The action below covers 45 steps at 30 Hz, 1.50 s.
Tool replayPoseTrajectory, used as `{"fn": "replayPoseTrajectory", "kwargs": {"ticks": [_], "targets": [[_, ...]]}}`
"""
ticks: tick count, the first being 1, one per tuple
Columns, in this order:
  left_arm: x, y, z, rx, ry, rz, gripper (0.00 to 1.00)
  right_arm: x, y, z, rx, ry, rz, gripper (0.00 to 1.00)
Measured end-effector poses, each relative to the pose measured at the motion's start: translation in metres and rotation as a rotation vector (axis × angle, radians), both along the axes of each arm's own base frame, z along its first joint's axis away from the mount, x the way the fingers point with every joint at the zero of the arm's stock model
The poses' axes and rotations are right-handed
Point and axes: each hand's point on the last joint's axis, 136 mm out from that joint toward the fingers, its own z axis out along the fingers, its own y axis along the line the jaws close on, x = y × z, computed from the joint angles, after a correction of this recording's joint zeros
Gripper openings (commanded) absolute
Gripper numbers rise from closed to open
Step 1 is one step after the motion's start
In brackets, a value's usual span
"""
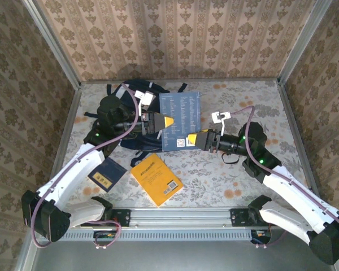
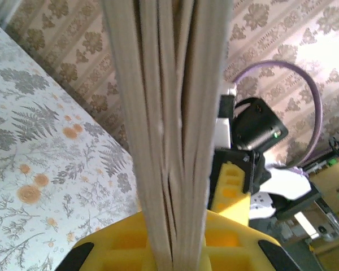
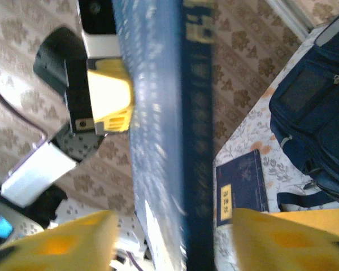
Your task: Pack the student bag
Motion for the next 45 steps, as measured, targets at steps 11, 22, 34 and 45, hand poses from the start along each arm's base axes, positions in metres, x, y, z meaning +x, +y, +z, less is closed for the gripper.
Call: {"fn": "replayPoseTrajectory", "kwargs": {"ticks": [11,22,34,45], "targets": [[0.04,0.016,0.012,-0.168,0.054,0.293,0.0,0.024,0.008,0.004,0.234,0.04,-0.204,0.88],[0.051,0.01,0.02,-0.243,0.1,0.35,0.0,0.054,0.033,0.029,0.385,0.026,-0.321,0.7],[0.062,0.006,-0.006,-0.169,0.127,0.392,0.56,0.073,0.012,0.014,0.437,0.089,-0.478,0.0],[0.115,0.021,-0.037,0.255,0.058,0.499,0.64,0.064,-0.069,-0.034,0.039,0.111,-0.754,0.0]]}}
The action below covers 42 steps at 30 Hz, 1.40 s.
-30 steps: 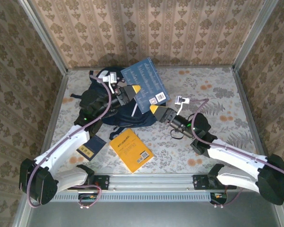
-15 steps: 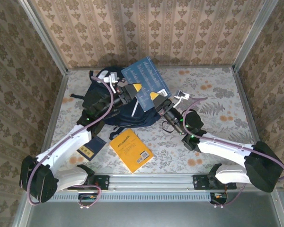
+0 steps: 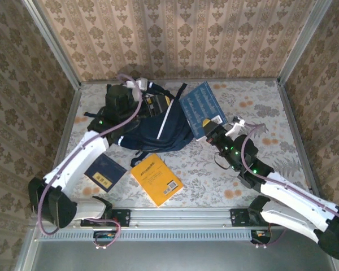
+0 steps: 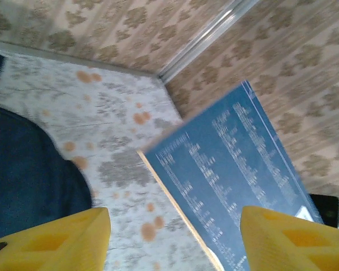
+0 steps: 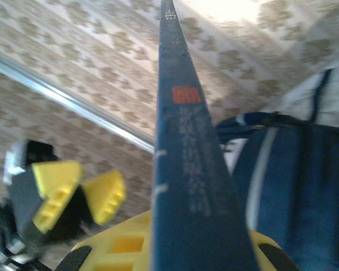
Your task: Pack the student bag
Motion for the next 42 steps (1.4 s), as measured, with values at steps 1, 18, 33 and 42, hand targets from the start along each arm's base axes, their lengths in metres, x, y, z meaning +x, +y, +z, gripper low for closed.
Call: {"fn": "replayPoseTrajectory", "kwargs": {"ticks": [1,18,33,42], "targets": [[0.01,0.001,-0.008,0.039,0.016,0.004,0.63,-0.002,-0.005,-0.009,-0.039,0.022,-0.009,0.0],[0.094,-0.004,-0.203,0.323,0.46,-0.114,0.56,-0.026,-0.044,-0.106,-0.31,0.206,-0.044,0.0],[0.085,-0.024,-0.214,0.228,0.499,-0.24,0.47,-0.03,-0.053,-0.119,-0.33,0.202,-0.046,0.0],[0.084,-0.033,-0.215,0.246,0.508,-0.263,0.17,-0.031,-0.05,-0.122,-0.331,0.204,-0.024,0.0]]}}
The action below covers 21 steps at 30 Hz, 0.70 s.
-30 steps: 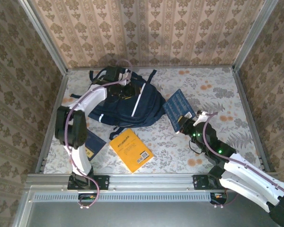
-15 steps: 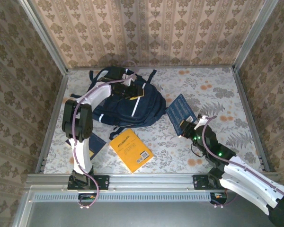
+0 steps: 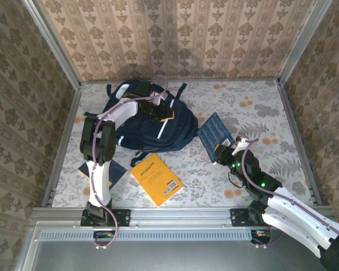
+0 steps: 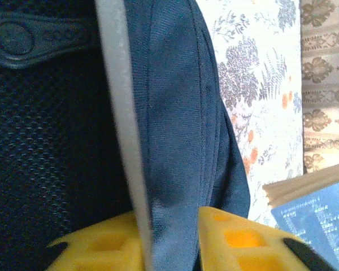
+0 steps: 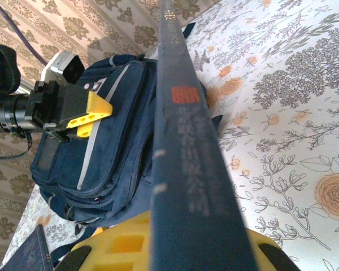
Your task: Pack the student bag
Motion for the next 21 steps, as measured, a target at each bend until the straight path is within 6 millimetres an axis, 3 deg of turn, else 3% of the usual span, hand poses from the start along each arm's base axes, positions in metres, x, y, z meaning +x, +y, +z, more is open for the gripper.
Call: {"fn": "replayPoseTrajectory", "kwargs": {"ticks": [5,10,16,21], "targets": [[0.004,0.007,0.008,0.055,-0.021,0.002,0.01,0.0,0.004,-0.003,-0.036,0.01,0.029,0.0],[0.006,0.018,0.029,0.086,-0.06,0.008,0.0,0.003,0.011,0.019,-0.052,-0.032,0.07,0.0],[0.005,0.041,0.084,0.08,-0.156,0.04,0.0,0.014,0.022,0.037,-0.042,-0.031,0.12,0.0],[-0.001,0.058,0.119,0.071,-0.217,0.065,0.0,0.036,0.029,0.027,0.037,0.061,0.133,0.0]]}}
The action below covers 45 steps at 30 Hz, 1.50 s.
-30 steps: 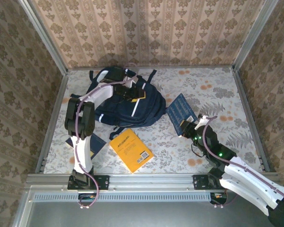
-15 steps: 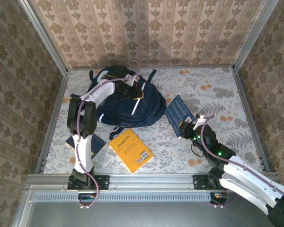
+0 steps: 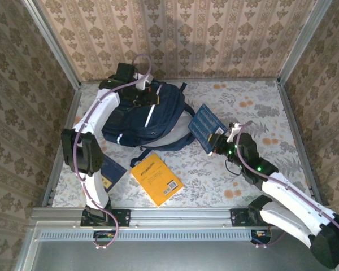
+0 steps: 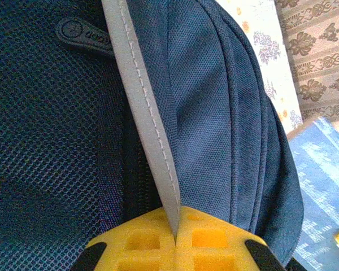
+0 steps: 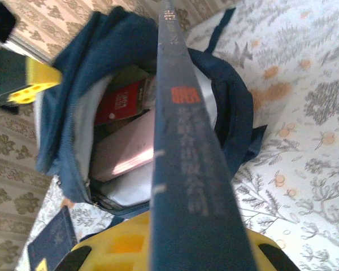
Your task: Pack the student bag
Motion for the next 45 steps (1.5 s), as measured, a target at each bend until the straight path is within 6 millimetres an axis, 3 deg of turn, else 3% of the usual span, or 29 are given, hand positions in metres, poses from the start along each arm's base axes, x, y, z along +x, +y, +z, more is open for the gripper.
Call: {"fn": "replayPoseTrajectory", "kwargs": {"ticks": [5,8,12,15,20,24,29,33,41,45], "targets": [[-0.001,0.006,0.008,-0.008,-0.011,0.009,0.0,0.023,0.025,-0.022,0.156,0.142,0.03,0.0],[-0.004,0.004,0.004,-0.017,0.005,-0.002,0.0,0.041,0.05,-0.023,0.28,0.202,0.063,0.0],[-0.01,-0.002,-0.001,-0.018,0.027,-0.021,0.13,0.065,0.076,-0.008,0.43,0.212,0.106,0.0],[-0.017,-0.009,-0.005,0.006,0.036,-0.038,0.32,0.076,0.087,0.004,0.516,0.196,0.129,0.0],[-0.025,-0.012,-0.009,0.076,0.015,-0.046,0.41,0.078,0.092,0.01,0.575,0.197,0.146,0.0],[-0.035,-0.012,0.002,0.136,-0.039,-0.049,0.52,0.077,0.094,0.015,0.593,0.193,0.161,0.0],[-0.065,-0.042,0.02,0.189,-0.124,-0.143,0.6,0.076,0.095,0.018,0.607,0.191,0.167,0.0],[-0.084,-0.058,0.015,0.252,-0.149,-0.203,0.61,0.076,0.095,0.019,0.611,0.188,0.169,0.0],[-0.073,-0.058,-0.01,0.396,-0.162,-0.192,0.61,0.076,0.096,0.019,0.611,0.188,0.169,0.0],[-0.064,-0.063,-0.018,0.45,-0.181,-0.189,0.53,0.076,0.096,0.019,0.611,0.188,0.169,0.0]]}}
